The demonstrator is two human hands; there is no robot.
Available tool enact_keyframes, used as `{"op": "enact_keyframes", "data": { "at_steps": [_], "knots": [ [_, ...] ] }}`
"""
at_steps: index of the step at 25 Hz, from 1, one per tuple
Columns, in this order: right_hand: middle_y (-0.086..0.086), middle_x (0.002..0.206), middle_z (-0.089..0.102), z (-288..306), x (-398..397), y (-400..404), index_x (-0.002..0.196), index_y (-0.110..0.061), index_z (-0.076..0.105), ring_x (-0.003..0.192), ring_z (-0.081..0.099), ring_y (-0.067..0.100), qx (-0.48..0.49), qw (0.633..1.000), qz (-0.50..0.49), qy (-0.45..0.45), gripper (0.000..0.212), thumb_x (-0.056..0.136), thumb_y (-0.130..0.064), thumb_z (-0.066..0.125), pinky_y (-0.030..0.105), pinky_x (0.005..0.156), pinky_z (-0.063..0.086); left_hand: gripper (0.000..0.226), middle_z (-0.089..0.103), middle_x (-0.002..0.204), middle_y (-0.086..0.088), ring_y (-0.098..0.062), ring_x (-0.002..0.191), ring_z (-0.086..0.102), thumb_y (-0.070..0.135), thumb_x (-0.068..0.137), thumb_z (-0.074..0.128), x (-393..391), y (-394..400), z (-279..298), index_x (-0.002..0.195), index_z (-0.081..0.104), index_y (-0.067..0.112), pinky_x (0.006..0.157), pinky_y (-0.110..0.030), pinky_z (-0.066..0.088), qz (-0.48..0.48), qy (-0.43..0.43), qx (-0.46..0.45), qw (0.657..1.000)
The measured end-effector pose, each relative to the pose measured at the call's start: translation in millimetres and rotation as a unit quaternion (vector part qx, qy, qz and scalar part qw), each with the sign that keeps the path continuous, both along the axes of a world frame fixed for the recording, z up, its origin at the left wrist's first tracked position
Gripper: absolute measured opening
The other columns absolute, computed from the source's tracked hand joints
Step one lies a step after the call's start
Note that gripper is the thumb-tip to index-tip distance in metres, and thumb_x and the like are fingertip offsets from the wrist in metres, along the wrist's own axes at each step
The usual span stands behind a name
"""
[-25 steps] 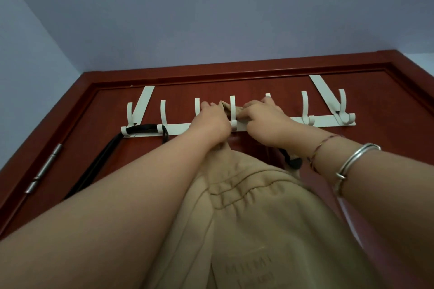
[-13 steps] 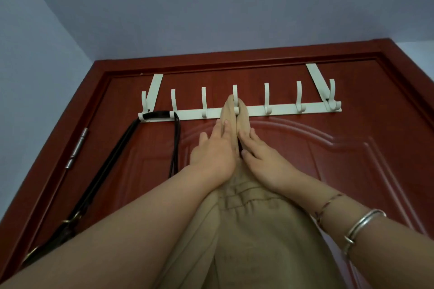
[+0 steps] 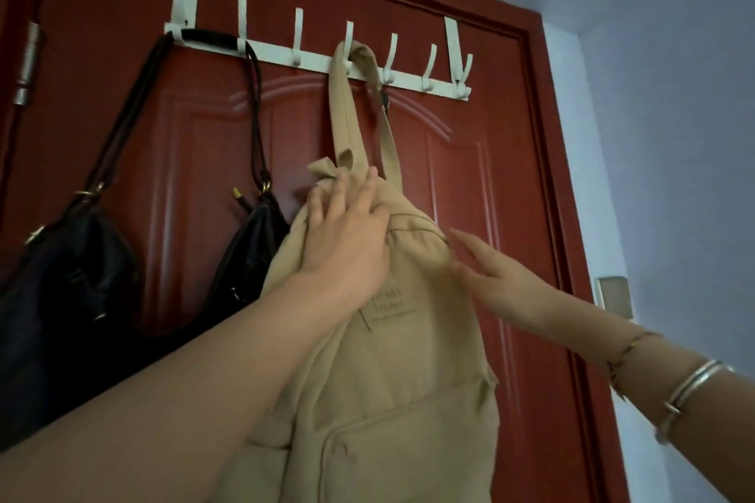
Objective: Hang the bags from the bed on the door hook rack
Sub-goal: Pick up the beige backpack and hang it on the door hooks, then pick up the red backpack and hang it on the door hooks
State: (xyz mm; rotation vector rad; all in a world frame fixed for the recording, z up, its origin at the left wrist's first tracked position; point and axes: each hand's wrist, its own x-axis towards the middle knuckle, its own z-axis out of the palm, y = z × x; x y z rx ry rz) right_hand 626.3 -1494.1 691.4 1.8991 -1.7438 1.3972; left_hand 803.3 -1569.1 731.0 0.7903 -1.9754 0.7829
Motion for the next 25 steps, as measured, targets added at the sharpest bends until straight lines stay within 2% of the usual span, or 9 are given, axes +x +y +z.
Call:
{"op": "enact_keyframes", "data": {
  "at_steps": [3, 6, 8, 10, 13, 15, 19, 22, 25],
  "knots": [
    [-0.004, 0.156, 0.026, -16.5, -14.1, 53.1, 0.148, -0.028, 0.023, 0.142, 0.025, 0.012, 0.017, 0.998, -0.052, 0.011, 0.055, 0.096, -0.031, 0.042, 0.019, 0.104, 0.02, 0.044, 0.012, 0.161, 0.001, -0.028, 0.148, 0.004, 0.015, 0.089, 0.042, -15.5, 30.3, -9.5, 0.132, 0.048, 0.025, 0.119, -0.053, 0.003, -0.062, 0.012, 0.047, 0.997],
    [0.004, 0.149, 0.04, -36.4, -46.6, 119.4, 0.144, -0.033, 0.03, 0.134, 0.04, 0.02, 0.036, 0.993, -0.11, -0.016, 0.048, 0.096, -0.033, 0.041, 0.018, 0.096, 0.03, 0.04, 0.04, 0.149, 0.0, -0.028, 0.141, 0.026, 0.015, 0.087, 0.044, -45.9, 74.5, -34.4, 0.126, 0.053, 0.023, 0.115, -0.049, 0.019, -0.117, -0.014, 0.076, 0.99],
    [0.01, 0.144, 0.046, -51.3, -69.9, 170.0, 0.14, -0.034, 0.035, 0.13, 0.044, 0.024, 0.055, 0.988, -0.144, -0.031, 0.045, 0.096, -0.033, 0.041, 0.031, 0.104, 0.036, 0.034, 0.055, 0.133, 0.001, -0.027, 0.126, 0.045, 0.016, 0.086, 0.046, -75.6, 104.4, -54.2, 0.117, 0.06, 0.021, 0.107, -0.044, 0.032, -0.174, -0.018, 0.088, 0.981],
    [0.003, 0.144, 0.045, -74.6, -100.2, 237.0, 0.139, -0.03, 0.038, 0.134, 0.04, 0.017, 0.075, 0.978, -0.19, -0.034, 0.044, 0.095, -0.032, 0.043, 0.038, 0.111, 0.033, 0.029, 0.062, 0.121, 0.0, -0.027, 0.112, 0.056, 0.015, 0.086, 0.046, -118.3, 150.4, -77.9, 0.108, 0.065, 0.019, 0.098, -0.041, 0.042, -0.243, -0.028, 0.134, 0.96],
    [-0.003, 0.14, 0.048, -114.1, -151.5, 363.8, 0.135, -0.028, 0.042, 0.133, 0.042, 0.014, 0.1, 0.96, -0.258, -0.049, 0.04, 0.095, -0.03, 0.045, 0.035, 0.109, 0.035, 0.025, 0.065, 0.117, 0.0, -0.019, 0.079, 0.061, 0.017, 0.086, 0.047, -198.4, 249.8, -119.4, 0.101, 0.067, 0.019, 0.079, -0.033, 0.046, -0.336, -0.053, 0.216, 0.915],
    [-0.004, 0.138, 0.05, -138.0, -181.8, 455.7, 0.133, -0.027, 0.044, 0.131, 0.045, 0.014, 0.117, 0.941, -0.31, -0.066, 0.039, 0.095, -0.028, 0.046, 0.033, 0.106, 0.037, 0.023, 0.066, 0.114, 0.0, -0.014, 0.061, 0.052, 0.02, 0.087, 0.048, -252.3, 325.0, -148.4, 0.1, 0.067, 0.021, 0.069, -0.027, 0.038, -0.38, -0.07, 0.255, 0.887],
    [0.0, 0.138, 0.052, -183.8, -225.7, 633.5, 0.132, -0.021, 0.047, 0.128, 0.048, 0.018, 0.136, 0.89, -0.413, -0.138, 0.037, 0.095, -0.025, 0.047, 0.034, 0.107, 0.038, 0.023, 0.067, 0.098, -0.002, -0.027, 0.095, 0.063, 0.021, 0.086, 0.049, -345.3, 481.9, -202.4, 0.098, 0.069, 0.021, 0.071, -0.028, 0.041, -0.483, -0.128, 0.302, 0.811],
    [0.0, 0.136, 0.053, -221.3, -249.2, 768.2, 0.129, -0.02, 0.049, 0.125, 0.05, 0.018, 0.128, 0.836, -0.497, -0.194, 0.035, 0.094, -0.023, 0.048, 0.028, 0.1, 0.04, 0.022, 0.066, 0.097, 0.002, -0.024, 0.097, 0.063, 0.023, 0.087, 0.047, -406.3, 612.9, -243.0, 0.093, 0.068, 0.023, 0.075, -0.032, 0.047, -0.56, -0.199, 0.337, 0.73],
    [0.005, 0.127, 0.058, -251.7, -261.9, 850.8, 0.127, -0.018, 0.051, 0.116, 0.057, 0.023, 0.128, 0.787, -0.559, -0.228, 0.034, 0.093, -0.02, 0.048, 0.028, 0.089, 0.049, 0.02, 0.067, 0.096, 0.002, -0.024, 0.096, 0.063, 0.025, 0.087, 0.048, -450.3, 697.7, -273.9, 0.092, 0.068, 0.023, 0.075, -0.031, 0.047, -0.601, -0.242, 0.349, 0.677]
  ]
}}
